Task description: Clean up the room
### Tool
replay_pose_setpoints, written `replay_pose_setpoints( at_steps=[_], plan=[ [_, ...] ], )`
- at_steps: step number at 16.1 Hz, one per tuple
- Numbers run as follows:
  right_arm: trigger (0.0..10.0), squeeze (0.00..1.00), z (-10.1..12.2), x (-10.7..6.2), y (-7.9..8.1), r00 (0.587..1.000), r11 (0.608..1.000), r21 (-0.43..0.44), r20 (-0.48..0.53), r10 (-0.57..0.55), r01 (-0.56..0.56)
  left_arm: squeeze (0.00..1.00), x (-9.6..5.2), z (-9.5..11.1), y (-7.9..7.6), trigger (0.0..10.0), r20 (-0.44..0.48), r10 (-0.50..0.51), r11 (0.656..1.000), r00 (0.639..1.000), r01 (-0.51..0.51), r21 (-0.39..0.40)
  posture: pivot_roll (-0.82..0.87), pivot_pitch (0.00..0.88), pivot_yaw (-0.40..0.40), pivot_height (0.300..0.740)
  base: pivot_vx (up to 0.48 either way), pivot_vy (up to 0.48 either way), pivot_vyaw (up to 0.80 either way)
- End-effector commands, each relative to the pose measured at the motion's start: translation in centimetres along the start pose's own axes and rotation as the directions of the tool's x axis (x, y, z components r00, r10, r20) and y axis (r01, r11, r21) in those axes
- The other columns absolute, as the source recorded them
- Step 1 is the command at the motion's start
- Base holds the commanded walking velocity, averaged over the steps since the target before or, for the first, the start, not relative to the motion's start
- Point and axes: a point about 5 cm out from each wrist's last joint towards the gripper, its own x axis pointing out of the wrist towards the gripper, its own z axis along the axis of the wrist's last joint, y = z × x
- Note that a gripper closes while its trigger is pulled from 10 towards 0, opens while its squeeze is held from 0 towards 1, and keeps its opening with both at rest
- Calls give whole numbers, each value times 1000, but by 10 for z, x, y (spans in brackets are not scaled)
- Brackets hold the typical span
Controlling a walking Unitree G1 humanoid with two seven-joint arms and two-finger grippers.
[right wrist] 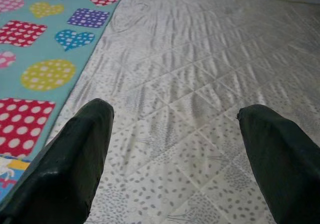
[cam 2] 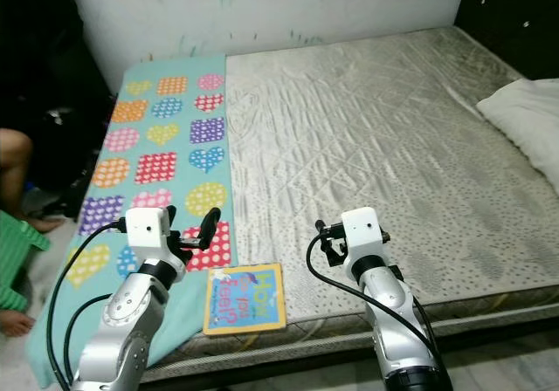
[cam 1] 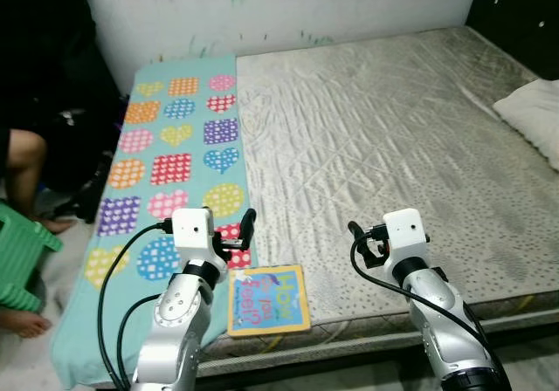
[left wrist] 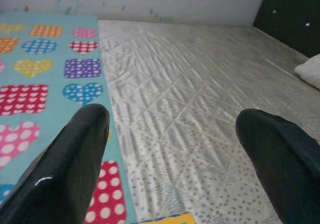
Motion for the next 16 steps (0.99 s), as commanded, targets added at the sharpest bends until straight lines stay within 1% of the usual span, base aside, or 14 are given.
replay_pose_setpoints(
  at_steps=[1,4,6,7,14,16],
  plan=[
    [10000,0,1,2,8,1000,1000,8,6,24,-24,0,-2,0,7,10000,-7,24,1000,1000,-24,10,-142,76,50,740,0,0,0],
    [10000,0,2,2,8,1000,1000,4,8,26,-26,0,-2,0,7,10000,-8,23,1000,1000,-23,11,-143,79,49,740,0,0,0],
    [10000,0,1,1,8,1000,1000,1,9,27,-27,0,-2,-1,7,10000,-11,26,1000,1000,-26,11,-142,83,50,740,0,0,800],
    [10000,0,1,1,8,1000,1000,5,6,23,-23,0,-2,-1,7,10000,-12,27,1000,1000,-27,12,-142,84,51,740,0,0,413],
    [10000,0,1,1,8,1000,1000,9,3,18,-18,0,-2,-1,6,10000,-18,22,1000,1000,-22,2,-143,85,53,740,0,0,0],
    [10000,0,1,2,7,1000,1000,13,2,14,-14,0,-2,-1,6,10000,-20,18,1000,1000,-18,1,-144,86,52,740,0,480,0]
  ],
)
